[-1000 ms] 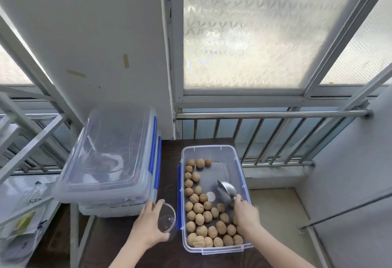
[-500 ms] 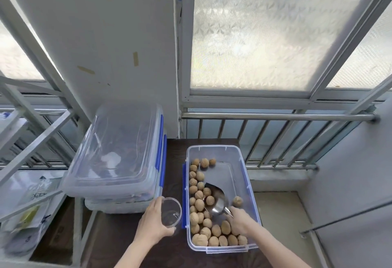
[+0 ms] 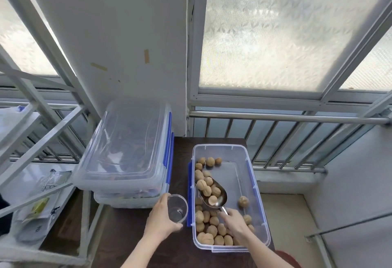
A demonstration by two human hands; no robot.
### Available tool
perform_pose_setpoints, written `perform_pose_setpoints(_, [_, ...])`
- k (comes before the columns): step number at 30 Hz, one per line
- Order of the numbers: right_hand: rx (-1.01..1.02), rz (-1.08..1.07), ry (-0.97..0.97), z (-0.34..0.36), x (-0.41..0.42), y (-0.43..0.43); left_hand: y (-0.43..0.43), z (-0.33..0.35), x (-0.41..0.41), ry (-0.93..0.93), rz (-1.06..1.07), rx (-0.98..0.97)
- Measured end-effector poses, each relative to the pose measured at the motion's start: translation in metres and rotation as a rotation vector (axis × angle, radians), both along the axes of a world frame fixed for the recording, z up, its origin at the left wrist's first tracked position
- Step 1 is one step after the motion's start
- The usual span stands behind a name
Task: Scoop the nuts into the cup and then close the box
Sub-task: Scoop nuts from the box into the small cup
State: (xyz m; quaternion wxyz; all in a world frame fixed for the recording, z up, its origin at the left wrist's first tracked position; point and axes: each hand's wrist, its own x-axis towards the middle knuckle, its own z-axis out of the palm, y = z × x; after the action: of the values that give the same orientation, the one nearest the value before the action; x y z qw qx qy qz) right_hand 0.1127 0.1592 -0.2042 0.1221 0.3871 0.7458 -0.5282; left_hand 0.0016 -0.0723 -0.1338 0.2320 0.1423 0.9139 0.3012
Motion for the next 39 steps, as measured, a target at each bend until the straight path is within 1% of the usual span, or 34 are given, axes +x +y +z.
perform_pose_setpoints(2, [0.030, 0.003, 0.049, 0.007, 0.004, 0.000, 0.000, 0.005, 0.001, 0.062, 0.028, 0.019])
perform_pose_setpoints(5, [0.077, 0.029, 0.117, 0.029, 0.014, 0.005, 0.000, 0.011, 0.002, 0.149, 0.046, 0.146])
perform_pose_setpoints(9, [0.131, 0.117, 0.166, 0.067, 0.031, 0.021, 0.002, 0.018, 0.005, 0.179, 0.066, 0.318])
perform_pose_setpoints(12, [0.180, 0.203, 0.194, 0.099, 0.042, 0.032, 0.005, 0.021, 0.008, 0.192, 0.076, 0.390])
perform_pose_setpoints(14, [0.169, 0.254, 0.191, 0.124, 0.046, 0.035, 0.007, 0.022, 0.011, 0.193, 0.071, 0.422])
perform_pose_setpoints(16, [0.113, 0.329, 0.150, 0.149, 0.049, 0.038, 0.009, 0.021, 0.015, 0.193, 0.068, 0.444])
perform_pose_setpoints(18, [0.093, 0.435, 0.066, 0.174, 0.046, 0.039, 0.012, 0.021, 0.018, 0.208, 0.050, 0.464])
perform_pose_setpoints(20, [0.144, 0.551, -0.030, 0.194, 0.036, 0.039, 0.015, 0.022, 0.020, 0.237, 0.006, 0.471])
perform_pose_setpoints(22, [0.237, 0.667, -0.121, 0.211, 0.023, 0.037, 0.018, 0.024, 0.020, 0.254, -0.056, 0.444])
perform_pose_setpoints(24, [0.303, 0.733, -0.200, 0.227, 0.009, 0.031, 0.021, 0.027, 0.021, 0.286, -0.105, 0.408])
perform_pose_setpoints(26, [0.340, 0.768, -0.247, 0.239, -0.002, 0.026, 0.022, 0.028, 0.023, 0.323, -0.131, 0.403])
perform_pose_setpoints(30, [0.416, 0.815, -0.319, 0.254, -0.014, 0.025, 0.020, 0.032, 0.026, 0.333, -0.135, 0.443])
perform_pose_setpoints(36, [0.549, 0.827, -0.288, 0.264, -0.004, 0.039, 0.019, 0.033, 0.026, 0.230, -0.090, 0.540])
perform_pose_setpoints(37, [0.537, 0.826, -0.273, 0.266, -0.001, 0.043, 0.018, 0.031, 0.026, 0.218, -0.078, 0.545])
perform_pose_setpoints(39, [0.437, 0.776, -0.253, 0.272, 0.008, 0.056, 0.017, 0.029, 0.025, 0.204, -0.052, 0.561])
